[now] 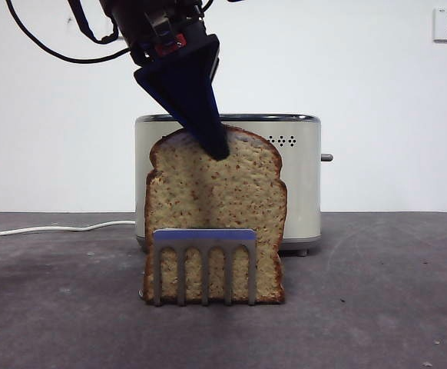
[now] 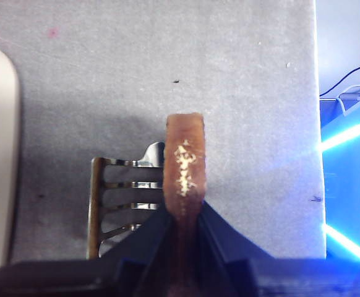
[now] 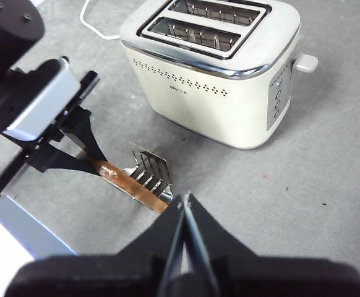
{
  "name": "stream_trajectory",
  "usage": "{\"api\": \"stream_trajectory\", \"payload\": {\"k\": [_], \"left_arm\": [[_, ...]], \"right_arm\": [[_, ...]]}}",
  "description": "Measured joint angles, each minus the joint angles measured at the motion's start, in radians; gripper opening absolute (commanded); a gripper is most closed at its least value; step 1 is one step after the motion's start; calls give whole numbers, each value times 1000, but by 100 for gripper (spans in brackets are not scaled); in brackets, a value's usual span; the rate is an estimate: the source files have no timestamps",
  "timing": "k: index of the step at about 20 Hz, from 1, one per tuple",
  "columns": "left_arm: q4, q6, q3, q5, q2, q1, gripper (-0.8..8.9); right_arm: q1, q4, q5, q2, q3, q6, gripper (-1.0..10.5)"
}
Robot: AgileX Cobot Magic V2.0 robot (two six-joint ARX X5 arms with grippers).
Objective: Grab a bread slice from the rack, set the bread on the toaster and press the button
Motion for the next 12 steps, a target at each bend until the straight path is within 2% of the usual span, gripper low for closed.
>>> {"api": "stream_trajectory", "payload": {"k": [2, 6, 12], "left_arm": [[-32, 0, 15, -3, -11, 0, -9], [-139, 0, 157, -13, -15, 0, -9], [-180, 27, 452, -146, -16, 2, -9]], "right_arm": [[0, 0, 0, 6, 0, 0, -12], [0, 0, 0, 15, 0, 0, -12], [0, 0, 0, 15, 0, 0, -12]]}}
